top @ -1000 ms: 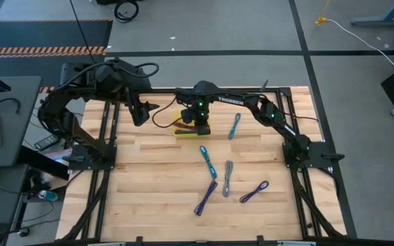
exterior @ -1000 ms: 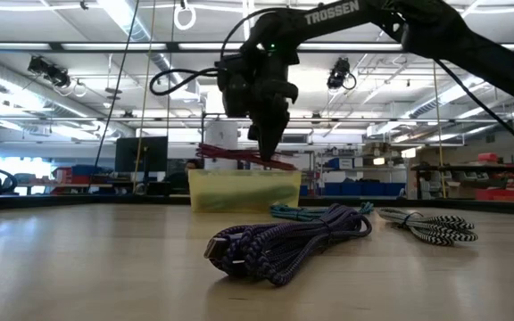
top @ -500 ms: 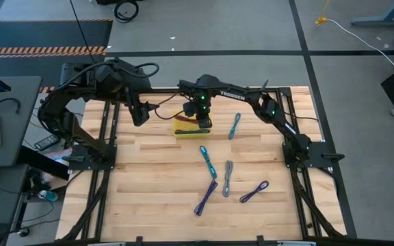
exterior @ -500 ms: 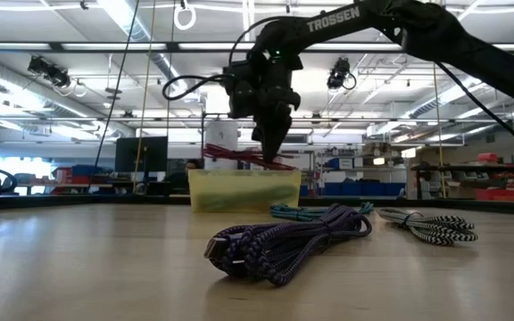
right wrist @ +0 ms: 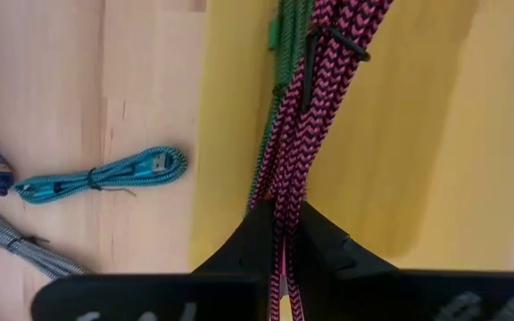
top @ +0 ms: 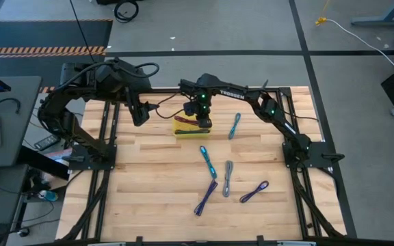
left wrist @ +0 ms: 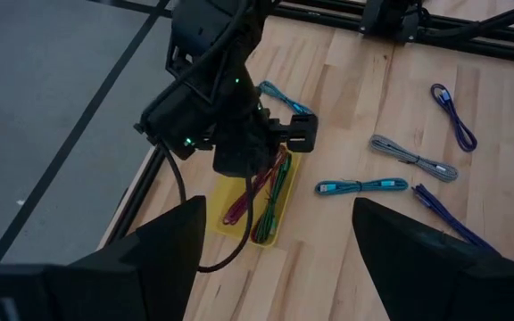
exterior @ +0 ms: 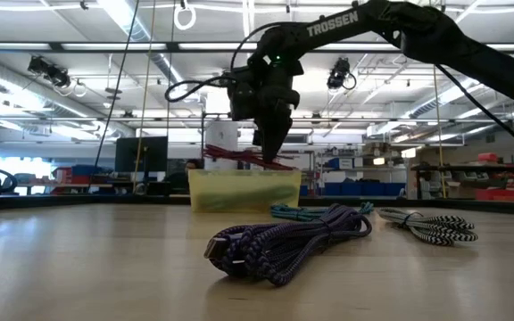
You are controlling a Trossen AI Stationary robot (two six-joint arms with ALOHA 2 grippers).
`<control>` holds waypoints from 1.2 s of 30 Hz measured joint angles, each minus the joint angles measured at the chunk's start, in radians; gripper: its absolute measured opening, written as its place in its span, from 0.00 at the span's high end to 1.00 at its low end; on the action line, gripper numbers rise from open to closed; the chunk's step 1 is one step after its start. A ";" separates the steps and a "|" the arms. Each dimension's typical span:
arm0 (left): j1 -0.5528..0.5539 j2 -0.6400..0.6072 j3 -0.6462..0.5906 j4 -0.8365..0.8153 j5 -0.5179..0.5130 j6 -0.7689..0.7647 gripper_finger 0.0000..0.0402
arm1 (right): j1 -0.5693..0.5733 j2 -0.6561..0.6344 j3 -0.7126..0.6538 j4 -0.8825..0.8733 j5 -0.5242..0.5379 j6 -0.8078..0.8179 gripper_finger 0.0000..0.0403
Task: Pick and place USB-C Cables
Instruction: Put the pink charger cable into the bin, then put the top blue charger cable into the bin
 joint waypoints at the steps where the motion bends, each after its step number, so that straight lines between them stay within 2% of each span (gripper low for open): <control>1: 0.000 0.000 0.000 0.000 0.000 0.000 0.28 | 0.002 0.001 -0.008 0.006 -0.001 0.000 0.93; 14: 0.000 0.000 0.000 0.000 0.000 -0.001 0.28 | 0.011 0.001 -0.097 0.005 -0.034 0.000 0.93; 21: 0.000 0.000 0.000 0.000 0.000 0.000 0.28 | 0.027 0.001 -0.101 0.008 -0.031 -0.012 0.93; 28: 0.000 0.000 0.000 0.000 0.000 0.000 0.28 | 0.046 0.001 -0.101 0.035 0.022 -0.015 0.71; 32: 0.000 0.000 0.000 0.000 0.000 0.000 0.28 | 0.050 0.001 -0.100 0.038 0.036 -0.015 0.69; 36: 0.000 0.000 0.000 0.000 0.000 0.000 0.28 | 0.051 0.001 -0.052 0.018 0.097 -0.002 0.69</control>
